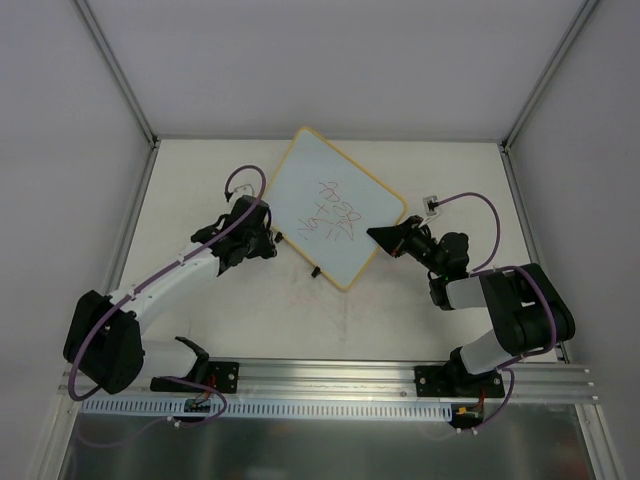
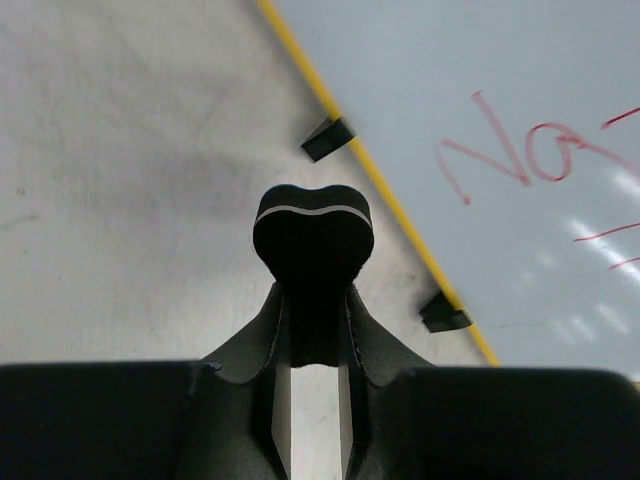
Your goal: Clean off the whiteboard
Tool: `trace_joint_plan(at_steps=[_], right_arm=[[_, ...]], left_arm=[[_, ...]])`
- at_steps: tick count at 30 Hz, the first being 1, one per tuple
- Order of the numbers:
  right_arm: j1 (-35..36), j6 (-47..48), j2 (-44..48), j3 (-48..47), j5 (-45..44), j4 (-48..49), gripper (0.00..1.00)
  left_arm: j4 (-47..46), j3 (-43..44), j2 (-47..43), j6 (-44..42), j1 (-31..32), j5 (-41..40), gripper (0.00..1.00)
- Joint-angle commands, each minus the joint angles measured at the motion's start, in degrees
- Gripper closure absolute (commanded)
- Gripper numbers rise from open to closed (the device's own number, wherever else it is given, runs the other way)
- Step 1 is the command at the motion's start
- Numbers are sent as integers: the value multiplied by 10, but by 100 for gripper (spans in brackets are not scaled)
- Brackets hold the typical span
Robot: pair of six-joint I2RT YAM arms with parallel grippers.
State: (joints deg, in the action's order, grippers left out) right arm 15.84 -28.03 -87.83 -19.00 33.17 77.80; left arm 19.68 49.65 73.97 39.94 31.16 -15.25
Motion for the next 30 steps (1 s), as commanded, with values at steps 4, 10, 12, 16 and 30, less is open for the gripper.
trace_joint_plan(at_steps=[4, 10, 12, 16, 30], right_arm=[[0, 11, -9, 1, 48, 99, 100], [1, 4, -9, -3, 52, 99, 100], [2, 3, -12, -3, 52, 99, 100], [3, -3, -22, -12, 54, 99, 100], [5, -2, -21, -10, 53, 99, 100]], left_arm=[[-114, 83, 20, -100, -5, 37, 100], [-227, 124, 85, -120, -44, 145, 100], [-230, 161, 127, -128, -44, 151, 100], [-235, 220, 190, -137, -45, 167, 100], [-309, 244, 260, -174, -44, 156, 100]])
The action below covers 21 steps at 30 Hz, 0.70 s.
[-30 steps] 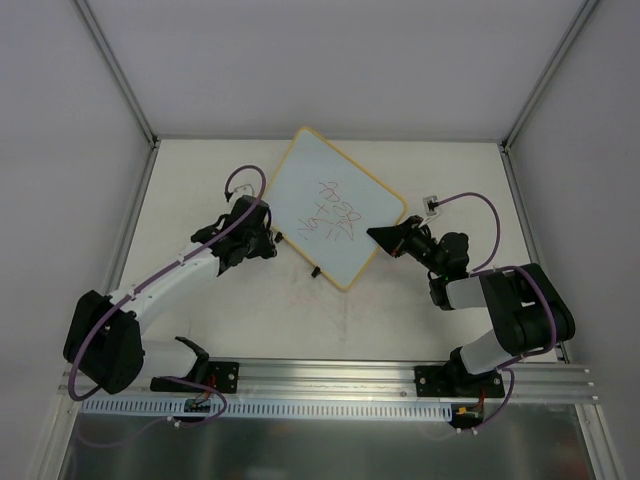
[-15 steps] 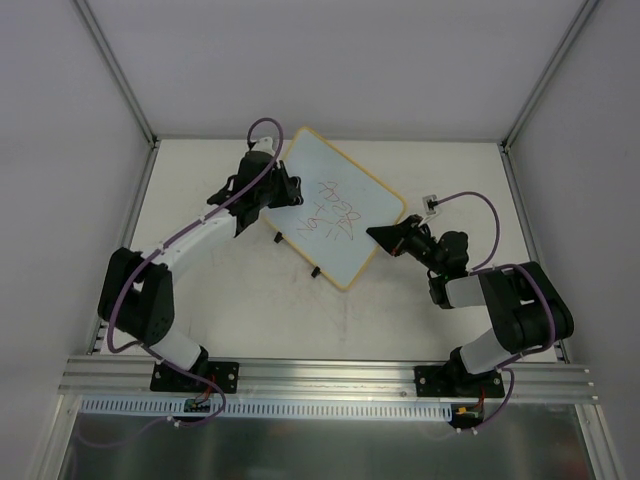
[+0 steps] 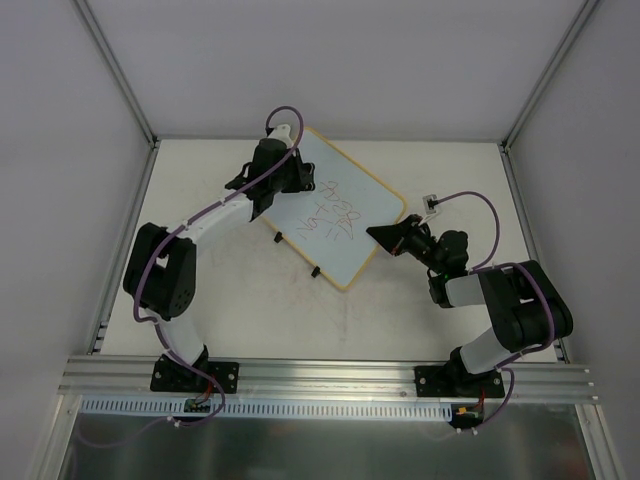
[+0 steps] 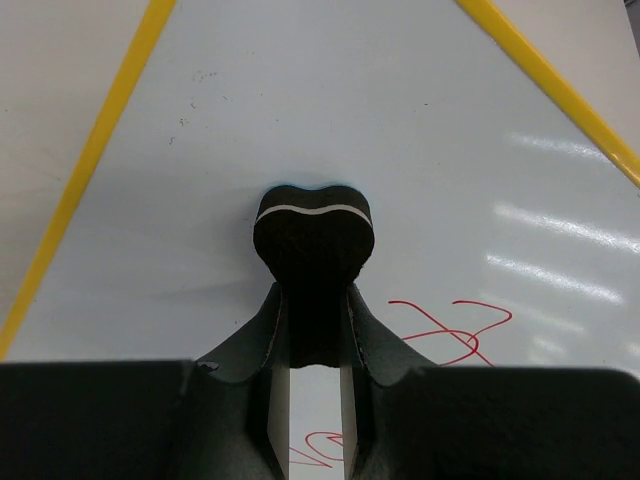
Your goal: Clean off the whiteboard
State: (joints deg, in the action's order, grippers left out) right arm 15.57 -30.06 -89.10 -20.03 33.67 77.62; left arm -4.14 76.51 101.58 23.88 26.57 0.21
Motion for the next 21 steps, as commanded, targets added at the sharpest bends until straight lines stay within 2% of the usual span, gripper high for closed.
trace_joint_plan(at_steps=[1, 6, 10, 16, 21], right_arm=[[8, 19, -6, 1, 48, 101, 100], [7, 21, -3, 2, 48, 100, 100], [8, 19, -6, 1, 49, 100, 100], [8, 19, -5, 4, 47, 99, 100], [7, 19, -5, 2, 50, 100, 100]], left_arm=[[-85, -40, -23, -13, 2, 1, 100], [-145, -108, -58, -3, 2, -16, 100], [-174, -130, -53, 8, 2, -5, 100], [-189, -130, -45, -8, 2, -4, 100], [-195, -110, -31, -23, 7, 57, 99]])
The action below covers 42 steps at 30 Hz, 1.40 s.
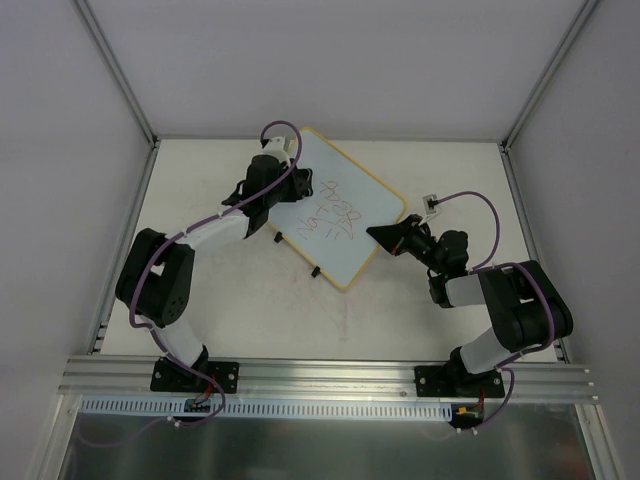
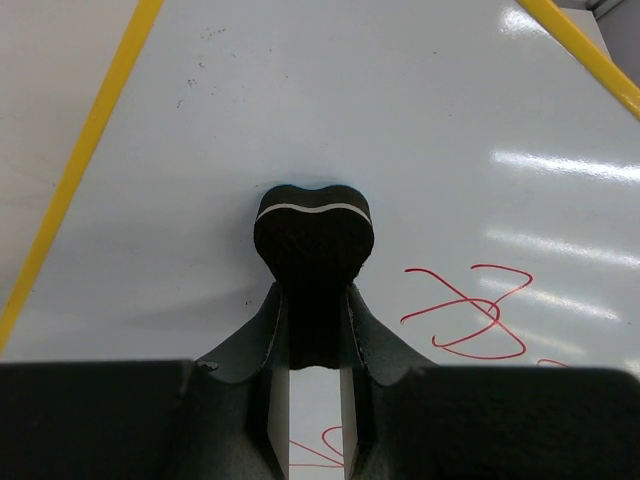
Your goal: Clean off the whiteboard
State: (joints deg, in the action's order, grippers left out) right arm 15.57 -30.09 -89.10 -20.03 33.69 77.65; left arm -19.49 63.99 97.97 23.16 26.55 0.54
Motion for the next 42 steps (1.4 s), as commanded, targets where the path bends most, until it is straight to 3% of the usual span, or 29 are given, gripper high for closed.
trace_joint_plan(at_steps=[1, 10, 15, 20, 28, 42], right_arm=[[8, 20, -6, 2, 49, 99, 100], [8, 20, -5, 3, 47, 98, 100], [8, 20, -3, 2, 48, 98, 100], [7, 18, -4, 3, 46, 98, 100], [7, 18, -3, 4, 40, 98, 100], [8, 20, 4, 8, 43, 98, 100]], left_arm=[[-41, 22, 11, -20, 10, 63, 99], [52, 124, 56, -134, 109, 13, 99], [58, 133, 63, -199, 168, -2, 99], [57, 121, 57, -217, 184, 6, 94], [58, 120, 63, -203, 177, -70, 94], [121, 126, 85, -11, 25, -57, 92]])
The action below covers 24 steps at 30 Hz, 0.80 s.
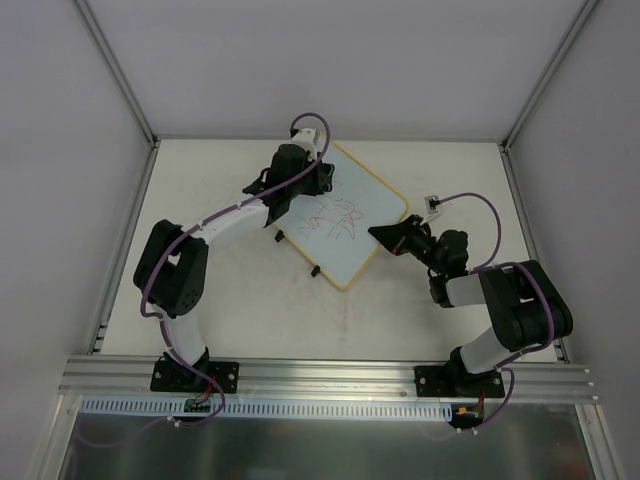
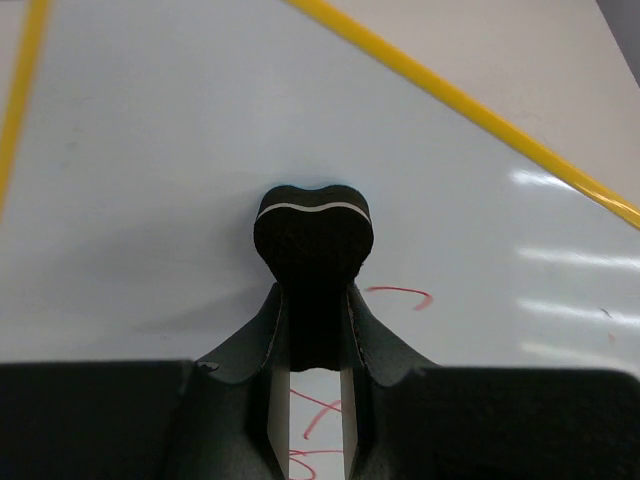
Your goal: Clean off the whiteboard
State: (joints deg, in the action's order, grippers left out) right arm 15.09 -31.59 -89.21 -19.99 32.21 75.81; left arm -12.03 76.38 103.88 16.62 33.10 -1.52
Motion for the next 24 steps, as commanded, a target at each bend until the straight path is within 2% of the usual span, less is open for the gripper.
trace_joint_plan(at_steps=[1, 5, 15, 24], right_arm=[[12, 36, 6, 7, 58, 116, 100], [13, 36, 10, 9, 60, 116, 100], [13, 36, 13, 12, 59, 116, 100], [13, 36, 9, 8, 63, 116, 100]], left_arm=[[52, 3, 29, 60, -54, -44, 92], [87, 25, 52, 67, -73, -63, 92], [96, 55, 70, 65, -77, -17, 92], [66, 70, 70, 40, -41, 13, 90]])
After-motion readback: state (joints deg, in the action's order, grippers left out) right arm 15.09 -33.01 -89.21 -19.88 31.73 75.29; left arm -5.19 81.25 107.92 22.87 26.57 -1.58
